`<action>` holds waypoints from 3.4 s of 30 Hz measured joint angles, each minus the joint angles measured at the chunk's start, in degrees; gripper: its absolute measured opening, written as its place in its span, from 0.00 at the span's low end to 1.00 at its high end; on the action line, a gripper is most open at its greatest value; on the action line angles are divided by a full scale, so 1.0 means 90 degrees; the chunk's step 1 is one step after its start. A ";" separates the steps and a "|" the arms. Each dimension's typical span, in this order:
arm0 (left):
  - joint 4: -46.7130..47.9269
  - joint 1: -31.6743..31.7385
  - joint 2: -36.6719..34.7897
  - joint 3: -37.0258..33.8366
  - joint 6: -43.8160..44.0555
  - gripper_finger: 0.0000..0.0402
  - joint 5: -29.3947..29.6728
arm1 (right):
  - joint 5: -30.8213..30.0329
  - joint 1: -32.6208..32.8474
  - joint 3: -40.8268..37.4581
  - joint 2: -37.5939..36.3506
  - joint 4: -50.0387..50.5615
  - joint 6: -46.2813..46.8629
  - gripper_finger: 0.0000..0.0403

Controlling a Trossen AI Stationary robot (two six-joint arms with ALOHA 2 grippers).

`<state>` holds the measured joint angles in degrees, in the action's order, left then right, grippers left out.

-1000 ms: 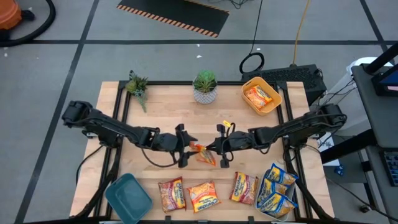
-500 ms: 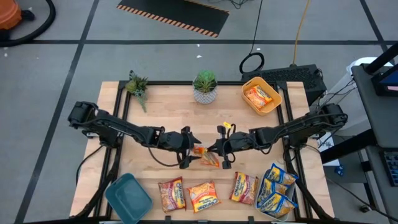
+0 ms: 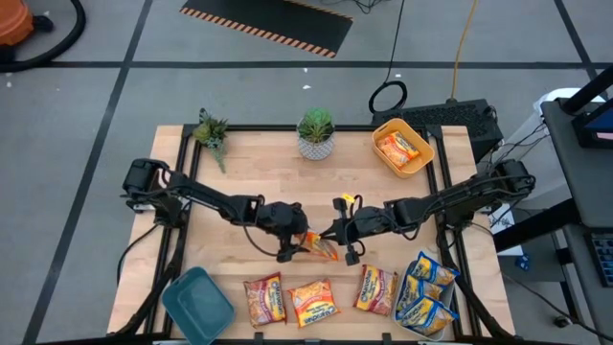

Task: Sort Maruchan noodles
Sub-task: Put the top orange noodle pack into the yellow bin

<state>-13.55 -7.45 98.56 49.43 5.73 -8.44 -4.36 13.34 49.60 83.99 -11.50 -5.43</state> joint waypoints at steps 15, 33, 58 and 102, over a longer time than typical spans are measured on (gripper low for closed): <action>-0.0045 0.0059 -0.0005 0.0005 -0.0030 0.36 -0.0084 | -0.0008 -0.0002 0.0000 0.0000 0.0173 0.0021 0.00; -0.0175 0.0059 -0.0015 0.0007 -0.0005 0.34 -0.0029 | -0.0712 -0.0015 0.0002 -0.0700 0.0720 0.1893 0.25; -0.0719 0.0193 -0.0015 0.0007 0.0110 0.33 0.0546 | -0.1022 -0.0002 0.0005 -0.0651 0.1349 0.2798 0.71; -0.0601 0.0241 -0.0012 0.0007 0.0941 0.46 0.0628 | -0.0964 -0.0391 0.0005 -0.0107 0.1067 0.1953 0.28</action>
<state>-18.96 -5.28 98.45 49.50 14.20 -2.79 -13.04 9.83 49.65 83.02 -1.89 12.14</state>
